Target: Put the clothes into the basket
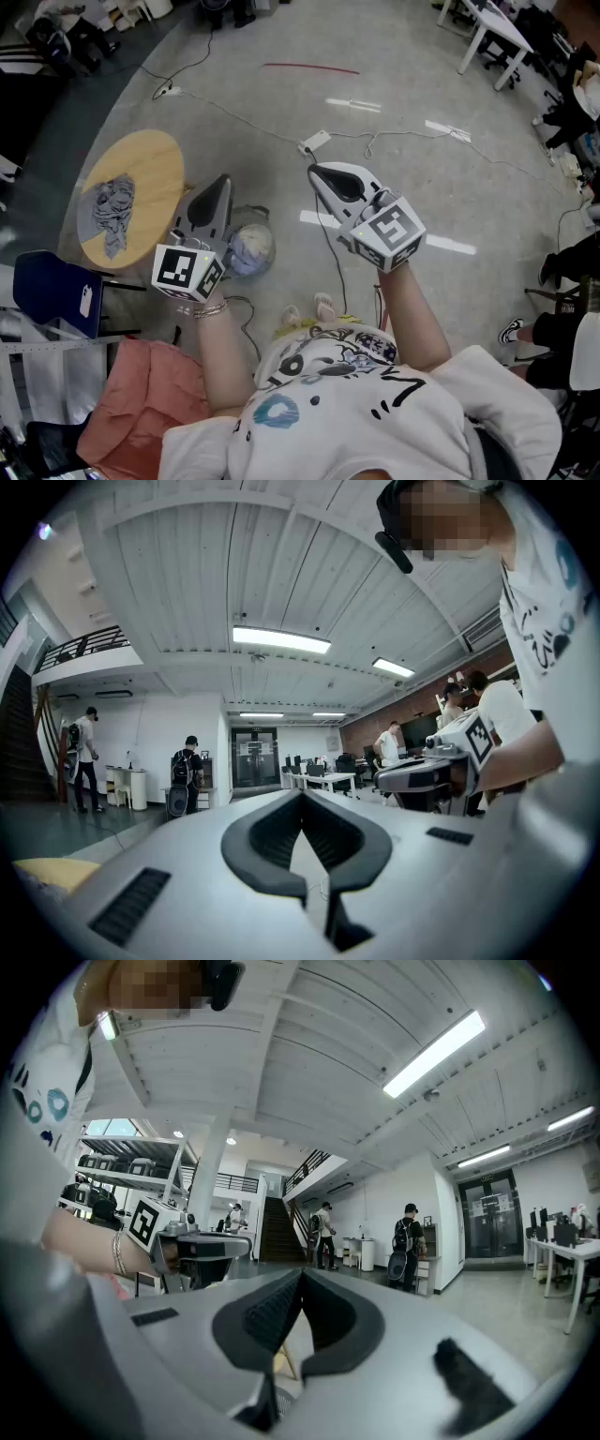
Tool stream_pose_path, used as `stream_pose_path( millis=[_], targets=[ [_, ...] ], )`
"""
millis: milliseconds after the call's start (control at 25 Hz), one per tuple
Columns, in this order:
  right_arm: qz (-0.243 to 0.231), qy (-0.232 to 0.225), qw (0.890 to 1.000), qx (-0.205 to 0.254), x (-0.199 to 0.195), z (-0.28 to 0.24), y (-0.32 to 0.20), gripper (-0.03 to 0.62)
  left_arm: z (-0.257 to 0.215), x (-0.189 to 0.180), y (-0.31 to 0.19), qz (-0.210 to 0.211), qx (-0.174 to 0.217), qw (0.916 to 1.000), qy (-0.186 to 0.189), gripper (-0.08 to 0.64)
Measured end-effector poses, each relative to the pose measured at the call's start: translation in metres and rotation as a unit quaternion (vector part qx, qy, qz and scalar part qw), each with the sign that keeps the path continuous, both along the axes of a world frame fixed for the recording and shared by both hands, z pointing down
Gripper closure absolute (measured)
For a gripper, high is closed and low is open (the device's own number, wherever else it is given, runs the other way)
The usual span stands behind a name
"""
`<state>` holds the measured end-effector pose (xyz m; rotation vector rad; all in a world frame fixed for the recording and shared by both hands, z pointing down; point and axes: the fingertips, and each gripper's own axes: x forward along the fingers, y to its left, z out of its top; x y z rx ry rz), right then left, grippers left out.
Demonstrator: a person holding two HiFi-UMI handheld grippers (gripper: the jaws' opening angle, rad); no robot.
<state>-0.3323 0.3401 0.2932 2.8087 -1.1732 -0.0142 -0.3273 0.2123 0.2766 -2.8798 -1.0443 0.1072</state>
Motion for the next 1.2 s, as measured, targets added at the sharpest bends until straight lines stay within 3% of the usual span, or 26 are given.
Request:
stream_pose_path(
  millis=[320, 480, 760, 960, 1200],
  targets=[
    [-0.01, 0.001, 1.0, -0.002, 0.005, 0.002, 0.012, 0.565, 0.002, 0.005, 0.013, -0.007, 0.004, 1.0, 0.0, 0.549],
    [0.001, 0.003, 0.999, 0.034, 0.008, -0.003, 0.029, 0.563, 0.003, 0.004, 0.02, -0.01, 0.004, 0.9999, 0.002, 0.549],
    [0.012, 0.003, 1.0, 0.012, 0.033, 0.007, 0.043, 0.561, 0.008, 0.024, 0.015, -0.023, 0.008, 0.9997, -0.005, 0.549],
    [0.007, 0.002, 1.0, 0.014, 0.07, 0.008, 0.037, 0.561, 0.012, 0.06, 0.015, -0.024, 0.008, 0.9997, -0.008, 0.549],
    [0.0, -0.006, 1.0, 0.007, 0.138, 0.011, 0.016, 0.561, 0.016, 0.128, 0.005, -0.017, 0.014, 0.9996, -0.015, 0.549]
  ],
)
